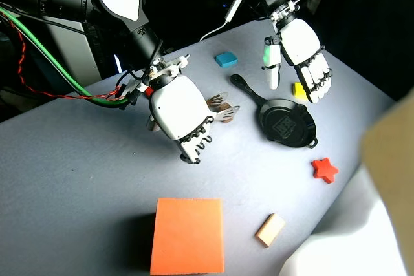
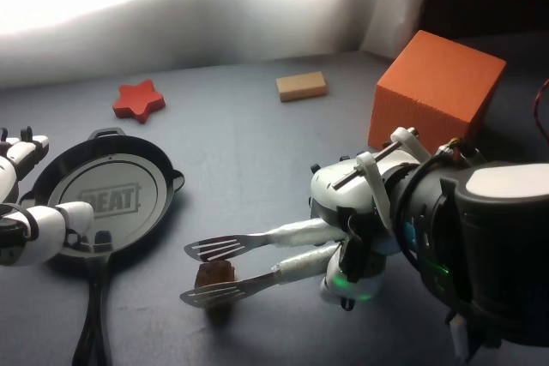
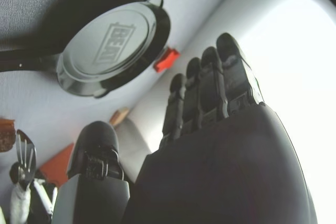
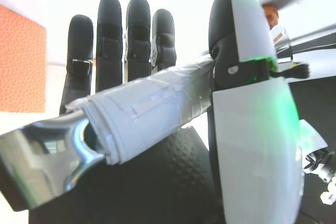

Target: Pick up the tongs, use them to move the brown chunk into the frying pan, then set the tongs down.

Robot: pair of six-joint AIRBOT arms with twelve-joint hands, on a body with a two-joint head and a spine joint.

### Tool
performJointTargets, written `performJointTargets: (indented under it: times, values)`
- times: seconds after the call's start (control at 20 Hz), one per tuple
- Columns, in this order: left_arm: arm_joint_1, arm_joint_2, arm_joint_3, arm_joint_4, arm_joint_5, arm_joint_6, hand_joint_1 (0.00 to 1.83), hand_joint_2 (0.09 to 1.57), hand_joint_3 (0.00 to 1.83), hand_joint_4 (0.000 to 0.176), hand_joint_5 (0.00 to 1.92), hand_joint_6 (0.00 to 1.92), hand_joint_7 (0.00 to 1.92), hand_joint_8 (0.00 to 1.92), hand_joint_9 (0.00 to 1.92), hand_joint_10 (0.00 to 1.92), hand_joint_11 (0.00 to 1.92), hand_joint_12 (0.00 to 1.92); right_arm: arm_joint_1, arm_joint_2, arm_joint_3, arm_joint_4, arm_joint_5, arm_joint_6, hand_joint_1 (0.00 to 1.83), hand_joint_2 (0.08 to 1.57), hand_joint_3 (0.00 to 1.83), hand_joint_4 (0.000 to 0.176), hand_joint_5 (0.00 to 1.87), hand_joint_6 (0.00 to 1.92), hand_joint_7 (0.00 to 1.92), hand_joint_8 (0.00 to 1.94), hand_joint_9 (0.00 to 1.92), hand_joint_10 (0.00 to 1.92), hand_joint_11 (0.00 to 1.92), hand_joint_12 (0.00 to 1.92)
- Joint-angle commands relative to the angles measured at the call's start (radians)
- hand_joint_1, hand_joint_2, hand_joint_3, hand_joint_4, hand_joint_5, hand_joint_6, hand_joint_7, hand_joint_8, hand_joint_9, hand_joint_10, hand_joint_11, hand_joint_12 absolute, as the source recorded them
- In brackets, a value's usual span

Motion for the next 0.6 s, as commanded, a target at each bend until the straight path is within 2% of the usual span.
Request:
performJointTargets:
  times: [0.0,0.15,0.35,0.55]
  values:
    - [-0.006,0.006,0.006,0.053,-0.092,-0.002,0.07,1.32,0.0,0.036,0.04,0.0,0.07,0.0,0.06,0.0,0.0,0.18,0.013,0.002,-0.001,-0.064,0.008,0.002,1.04,1.1,0.0,0.0,0.76,0.01,0.8,0.01,0.73,0.01,0.16,1.31]
    - [-0.005,0.006,0.009,0.053,-0.092,-0.003,0.09,1.32,0.0,0.039,0.04,0.0,0.07,0.0,0.05,0.0,0.0,0.16,-0.001,-0.002,0.0,-0.073,0.01,0.006,1.05,1.1,0.0,0.0,0.75,0.01,0.79,0.0,0.72,0.01,0.15,1.31]
    - [-0.004,0.006,0.008,0.053,-0.092,-0.003,0.1,1.32,0.0,0.031,0.04,0.01,0.07,0.01,0.06,0.01,0.0,0.15,-0.012,-0.015,0.012,-0.087,0.011,0.012,1.04,1.1,0.0,0.0,0.76,0.01,0.8,0.01,0.73,0.01,0.17,1.31]
    - [-0.005,0.006,0.008,0.053,-0.092,-0.003,0.07,1.31,0.0,0.032,0.07,0.01,0.09,0.0,0.08,0.01,0.0,0.3,-0.02,-0.026,0.037,-0.095,0.012,0.015,1.05,1.1,0.0,0.0,0.76,0.01,0.79,0.0,0.73,0.01,0.16,1.31]
